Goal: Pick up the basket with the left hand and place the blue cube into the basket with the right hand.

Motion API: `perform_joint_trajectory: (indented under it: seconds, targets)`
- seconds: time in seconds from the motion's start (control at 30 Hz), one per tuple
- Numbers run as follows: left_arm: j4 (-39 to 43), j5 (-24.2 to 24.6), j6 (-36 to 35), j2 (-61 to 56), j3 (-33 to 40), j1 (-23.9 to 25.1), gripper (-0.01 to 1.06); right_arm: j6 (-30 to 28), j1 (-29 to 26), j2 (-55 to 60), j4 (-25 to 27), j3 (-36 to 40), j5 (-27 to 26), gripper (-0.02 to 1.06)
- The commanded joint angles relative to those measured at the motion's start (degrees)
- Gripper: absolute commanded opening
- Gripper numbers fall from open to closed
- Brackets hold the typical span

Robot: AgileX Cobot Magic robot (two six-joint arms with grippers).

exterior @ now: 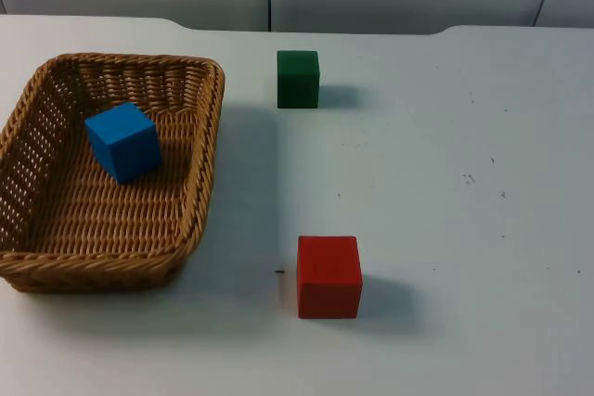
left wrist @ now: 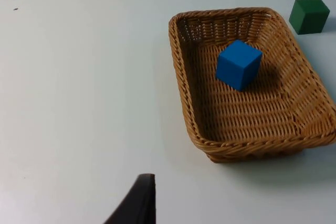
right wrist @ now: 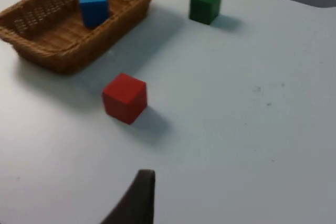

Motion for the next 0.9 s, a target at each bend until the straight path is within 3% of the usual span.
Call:
perform_joint_trajectory:
  seconds: [0.0,0.07,0.2,0.27,0.53,0.7,0.87]
  targets:
    - [-0.5,-0.5,-0.3,-0.2,0.2,-0.2,1.05,-0.4,-3.7,-0.2,0.1,0.5,-0.8,1.05]
    - [-0.5,-0.5,-0.3,-0.2,0.2,-0.2,1.05,-0.4,-5.7,-0.2,0.1,0.5,-0.8,1.05]
    - [-0.5,-0.5,-0.3,-0.2,0.2,-0.2,1.05,0.9,-15.9,-0.2,-0.8,0.5,-0.8,1.05]
    - [-0.5,-0.5,-0.3,-0.2,0.2,-0.2,1.05,0.8,-18.3,-0.2,-0.8,0.5,-0.8,1.05]
    - [-0.5,-0.5,-0.3,-0.2,0.2,-0.2,1.05,-4.1,-33.3,-0.2,2.6,0.5,-0.9,1.05]
    - [-0.5,-0.5,-0.3,-0.2,0.2,-0.2,1.05,-5.9,-38.1,-0.2,3.9,0.5,-0.9,1.05]
    - [-0.5,-0.5,-0.3,-0.2,0.2,-0.2,1.05,-6.7,-39.3,-0.2,4.4,0.5,-0.9,1.05]
